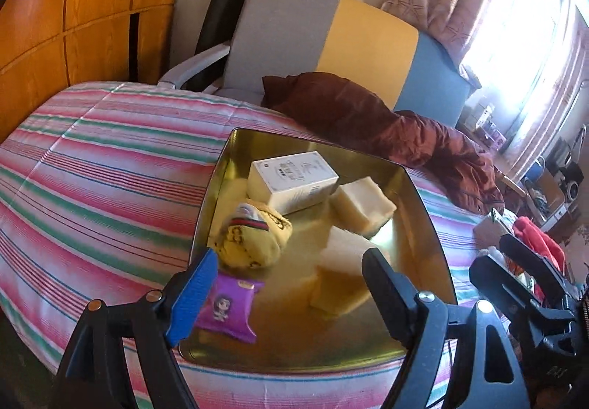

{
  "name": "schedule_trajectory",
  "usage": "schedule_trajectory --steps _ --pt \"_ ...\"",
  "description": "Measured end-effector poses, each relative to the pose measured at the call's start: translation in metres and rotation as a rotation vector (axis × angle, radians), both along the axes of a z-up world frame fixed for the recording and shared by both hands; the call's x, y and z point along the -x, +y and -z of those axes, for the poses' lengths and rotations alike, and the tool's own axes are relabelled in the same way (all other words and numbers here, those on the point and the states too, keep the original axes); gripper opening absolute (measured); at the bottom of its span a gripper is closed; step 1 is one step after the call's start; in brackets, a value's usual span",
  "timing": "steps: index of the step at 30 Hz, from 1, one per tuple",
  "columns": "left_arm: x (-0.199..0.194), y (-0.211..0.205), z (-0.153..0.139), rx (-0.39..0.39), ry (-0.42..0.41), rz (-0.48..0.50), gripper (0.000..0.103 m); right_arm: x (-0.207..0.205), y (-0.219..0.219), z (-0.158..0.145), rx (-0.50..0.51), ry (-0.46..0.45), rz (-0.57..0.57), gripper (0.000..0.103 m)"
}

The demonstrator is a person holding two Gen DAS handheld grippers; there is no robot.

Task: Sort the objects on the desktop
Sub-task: 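Move both open tools back from the tray toward the pile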

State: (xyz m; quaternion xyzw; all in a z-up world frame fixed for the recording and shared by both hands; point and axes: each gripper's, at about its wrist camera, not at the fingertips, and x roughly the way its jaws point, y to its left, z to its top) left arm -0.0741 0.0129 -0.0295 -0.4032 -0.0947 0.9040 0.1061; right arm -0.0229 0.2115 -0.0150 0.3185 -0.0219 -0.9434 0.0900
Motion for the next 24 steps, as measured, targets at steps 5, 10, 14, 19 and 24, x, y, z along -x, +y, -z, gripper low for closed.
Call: schedule_trajectory --steps 5,10,14,19,24 --pt "-0.013 0.009 -0.005 0.05 0.014 0.006 0.082 -0.019 0.005 0.0 -0.077 0.023 0.032 0.103" --pt "-0.025 0.016 -0.01 0.067 0.024 0.03 0.082 -0.035 0.016 0.006 -0.114 0.019 0.062 0.103" --pt "-0.03 0.025 -0.012 0.091 0.031 0.049 0.082 -0.044 0.027 0.01 -0.11 0.008 0.083 0.103" --pt "-0.033 0.035 -0.011 0.115 0.026 0.071 0.082 -0.05 0.044 0.014 -0.076 -0.012 0.116 0.103" --pt "-0.037 0.044 -0.01 0.14 0.029 0.09 0.082 -0.057 0.054 0.017 -0.082 -0.022 0.143 0.103"
